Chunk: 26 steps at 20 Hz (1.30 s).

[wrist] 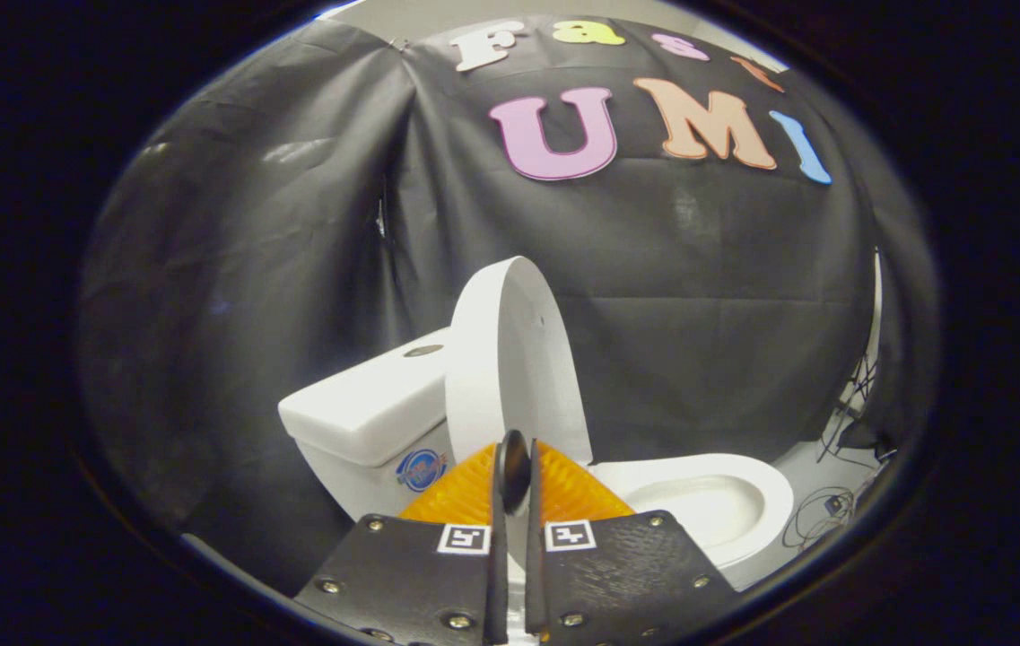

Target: Open the toilet lid.

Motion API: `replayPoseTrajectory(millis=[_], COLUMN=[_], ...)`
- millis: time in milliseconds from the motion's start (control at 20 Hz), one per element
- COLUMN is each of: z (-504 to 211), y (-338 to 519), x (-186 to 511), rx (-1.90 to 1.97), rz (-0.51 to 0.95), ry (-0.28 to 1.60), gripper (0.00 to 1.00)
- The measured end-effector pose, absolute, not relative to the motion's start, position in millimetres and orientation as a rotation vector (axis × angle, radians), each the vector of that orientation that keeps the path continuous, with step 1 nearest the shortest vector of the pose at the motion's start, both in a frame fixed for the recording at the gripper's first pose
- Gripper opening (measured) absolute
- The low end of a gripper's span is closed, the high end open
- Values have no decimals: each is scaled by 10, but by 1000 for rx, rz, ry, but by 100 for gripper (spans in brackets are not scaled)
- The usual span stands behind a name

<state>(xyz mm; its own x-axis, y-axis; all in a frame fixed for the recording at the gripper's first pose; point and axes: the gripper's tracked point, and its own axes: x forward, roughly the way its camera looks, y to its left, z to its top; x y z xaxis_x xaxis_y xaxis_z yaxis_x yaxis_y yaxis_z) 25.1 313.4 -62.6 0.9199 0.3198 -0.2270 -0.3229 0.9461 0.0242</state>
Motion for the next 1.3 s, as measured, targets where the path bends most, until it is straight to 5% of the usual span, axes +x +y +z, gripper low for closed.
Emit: replayPoseTrajectory(millis=[1300], z=[-693], y=[3471], x=[262], rx=[-77], rz=[321], ry=[148], gripper=[10])
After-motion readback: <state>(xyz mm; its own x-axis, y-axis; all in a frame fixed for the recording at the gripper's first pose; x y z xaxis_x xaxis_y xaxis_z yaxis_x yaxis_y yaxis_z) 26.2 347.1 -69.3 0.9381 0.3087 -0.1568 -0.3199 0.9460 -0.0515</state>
